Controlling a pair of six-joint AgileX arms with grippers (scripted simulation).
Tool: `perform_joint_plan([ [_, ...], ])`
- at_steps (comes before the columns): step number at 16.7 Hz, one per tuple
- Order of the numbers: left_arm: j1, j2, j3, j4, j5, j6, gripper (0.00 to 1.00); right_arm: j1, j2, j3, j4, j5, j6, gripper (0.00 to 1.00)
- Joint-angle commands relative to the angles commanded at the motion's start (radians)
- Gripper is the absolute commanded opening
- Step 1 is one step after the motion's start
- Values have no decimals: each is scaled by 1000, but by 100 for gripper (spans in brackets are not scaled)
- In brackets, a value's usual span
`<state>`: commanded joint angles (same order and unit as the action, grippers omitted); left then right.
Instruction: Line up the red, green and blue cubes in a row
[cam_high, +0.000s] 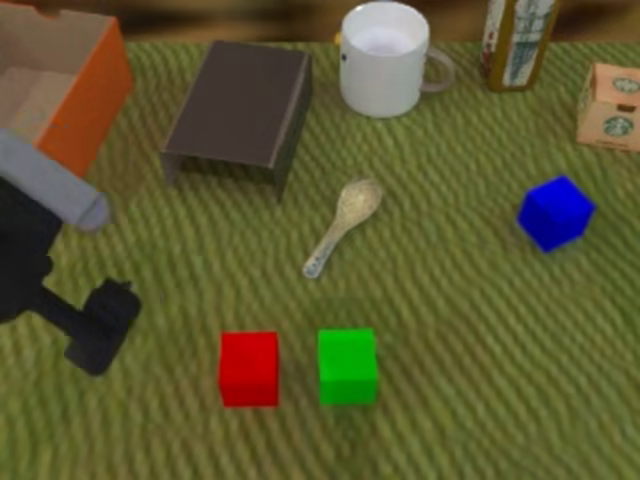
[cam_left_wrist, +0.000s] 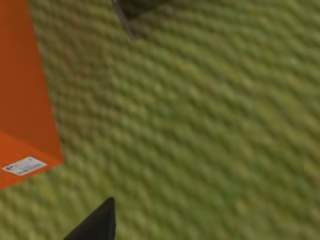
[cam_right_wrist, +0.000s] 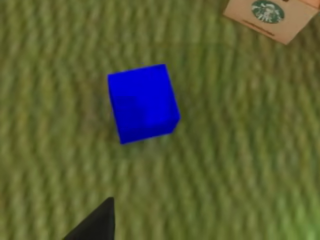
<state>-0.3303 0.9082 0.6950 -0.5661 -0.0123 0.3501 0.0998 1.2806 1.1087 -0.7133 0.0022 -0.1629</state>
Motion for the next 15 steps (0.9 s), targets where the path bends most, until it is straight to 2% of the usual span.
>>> perform_joint_plan([
  [8, 258, -645, -524, 384, 2, -242, 100, 59, 743, 644, -422, 2, -96, 100],
  [12, 327, -843, -654, 517, 9, -321, 100, 76, 966, 855, -539, 2, -125, 100],
  [15, 349, -905, -693, 563, 12, -348, 100, 82, 1032, 924, -575, 2, -134, 100],
])
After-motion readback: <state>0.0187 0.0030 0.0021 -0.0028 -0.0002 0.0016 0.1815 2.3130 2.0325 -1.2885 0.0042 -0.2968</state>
